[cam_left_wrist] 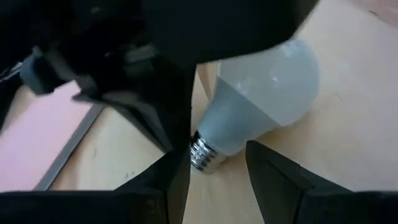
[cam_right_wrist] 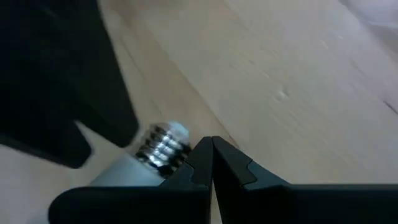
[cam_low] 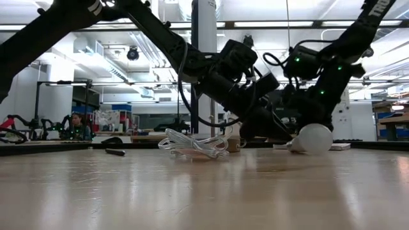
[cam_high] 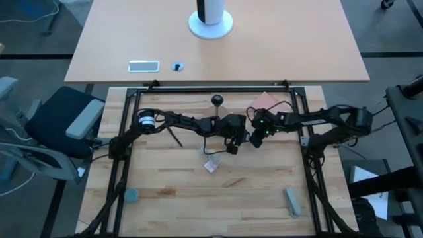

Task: Screw lightbulb
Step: Insert the lightbulb into the lamp

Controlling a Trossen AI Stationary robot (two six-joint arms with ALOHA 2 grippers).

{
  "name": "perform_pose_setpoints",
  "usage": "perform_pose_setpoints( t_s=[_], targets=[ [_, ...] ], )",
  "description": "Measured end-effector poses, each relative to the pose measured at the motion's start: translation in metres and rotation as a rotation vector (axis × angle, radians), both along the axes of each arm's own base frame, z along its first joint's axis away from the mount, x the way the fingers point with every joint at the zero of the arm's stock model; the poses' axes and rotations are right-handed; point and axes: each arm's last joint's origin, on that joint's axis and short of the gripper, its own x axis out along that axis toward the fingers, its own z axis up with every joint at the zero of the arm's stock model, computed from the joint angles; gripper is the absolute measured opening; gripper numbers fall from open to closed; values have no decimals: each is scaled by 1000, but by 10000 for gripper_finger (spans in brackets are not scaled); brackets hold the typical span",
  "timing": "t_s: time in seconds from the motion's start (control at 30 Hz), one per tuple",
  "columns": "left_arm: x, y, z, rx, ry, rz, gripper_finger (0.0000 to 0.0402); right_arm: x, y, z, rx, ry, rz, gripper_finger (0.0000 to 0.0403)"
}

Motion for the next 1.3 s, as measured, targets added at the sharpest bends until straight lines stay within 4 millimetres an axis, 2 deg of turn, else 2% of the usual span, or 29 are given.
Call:
perform_pose_setpoints(
  t_s=[0.2,0.53,0.7,0.83,0.97,1.1,1.3],
  targets=[
    [-1,-7,-3,-32,32,-47,146,9,0,-6,5,-40,54,0],
    [-1,-10,-4,-33,41,-54,146,13,5,-2,20,-97,137,0],
    [-1,-11,-4,-34,38,-54,146,5,7,15,-10,-114,118,0],
    [-1,-11,-3,-51,33,-80,146,-11,11,29,-19,-77,80,0],
    [0,-12,-2,-52,11,-87,146,-32,18,36,1,31,12,0],
    [2,-11,1,-50,-28,-87,146,-39,20,35,-8,33,7,0],
    [2,-8,2,-49,-34,-82,146,-32,18,21,-36,4,37,0]
  ],
)
